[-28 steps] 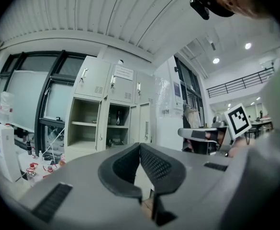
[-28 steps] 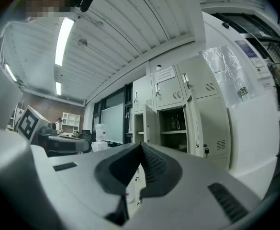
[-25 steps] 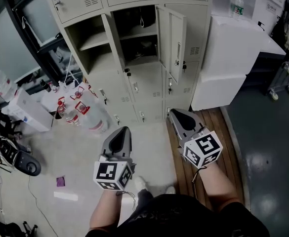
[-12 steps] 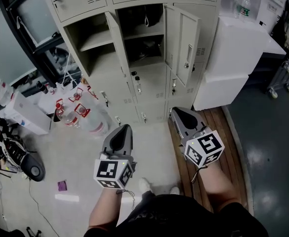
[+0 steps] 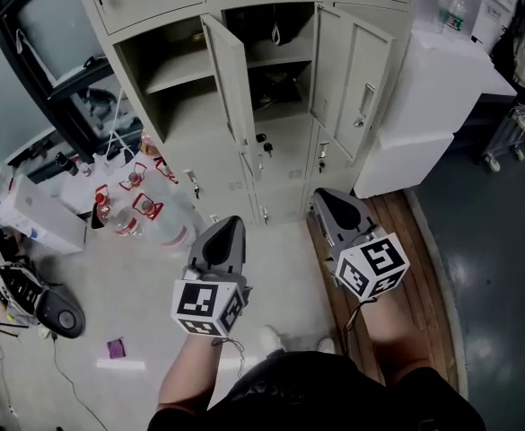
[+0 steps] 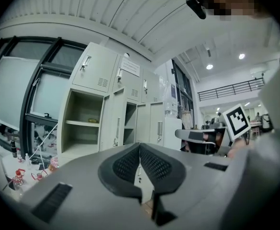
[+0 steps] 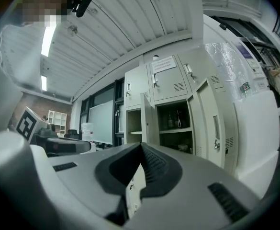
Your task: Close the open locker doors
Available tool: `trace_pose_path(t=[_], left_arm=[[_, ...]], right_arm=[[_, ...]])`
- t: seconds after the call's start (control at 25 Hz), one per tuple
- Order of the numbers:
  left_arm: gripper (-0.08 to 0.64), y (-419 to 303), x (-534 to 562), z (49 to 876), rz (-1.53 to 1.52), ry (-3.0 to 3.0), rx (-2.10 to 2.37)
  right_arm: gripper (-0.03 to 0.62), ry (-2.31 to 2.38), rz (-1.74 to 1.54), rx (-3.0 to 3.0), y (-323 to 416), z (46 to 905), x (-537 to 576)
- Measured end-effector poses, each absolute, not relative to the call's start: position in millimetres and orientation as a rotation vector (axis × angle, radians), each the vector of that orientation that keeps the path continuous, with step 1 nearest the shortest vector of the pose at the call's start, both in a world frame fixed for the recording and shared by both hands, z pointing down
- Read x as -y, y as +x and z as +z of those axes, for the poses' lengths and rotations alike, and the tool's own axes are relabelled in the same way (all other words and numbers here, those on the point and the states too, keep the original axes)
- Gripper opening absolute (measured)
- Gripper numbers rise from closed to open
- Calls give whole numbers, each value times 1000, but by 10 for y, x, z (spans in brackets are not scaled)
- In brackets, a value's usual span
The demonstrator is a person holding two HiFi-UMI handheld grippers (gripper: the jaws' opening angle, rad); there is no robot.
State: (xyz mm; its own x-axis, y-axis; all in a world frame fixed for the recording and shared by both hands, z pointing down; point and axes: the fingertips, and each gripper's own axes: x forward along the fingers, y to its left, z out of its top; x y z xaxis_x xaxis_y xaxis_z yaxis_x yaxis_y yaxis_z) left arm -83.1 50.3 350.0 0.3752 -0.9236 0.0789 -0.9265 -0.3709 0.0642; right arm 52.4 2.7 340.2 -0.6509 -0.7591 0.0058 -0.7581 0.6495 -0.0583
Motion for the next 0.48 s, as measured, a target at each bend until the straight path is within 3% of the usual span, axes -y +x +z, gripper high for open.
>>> trace_pose_path(t=[0.48], left_arm=[[6,-1190,-205,3530,32,2591,1593]], right_arm=[[0,-1431,-94,-2774,193,3435,131]])
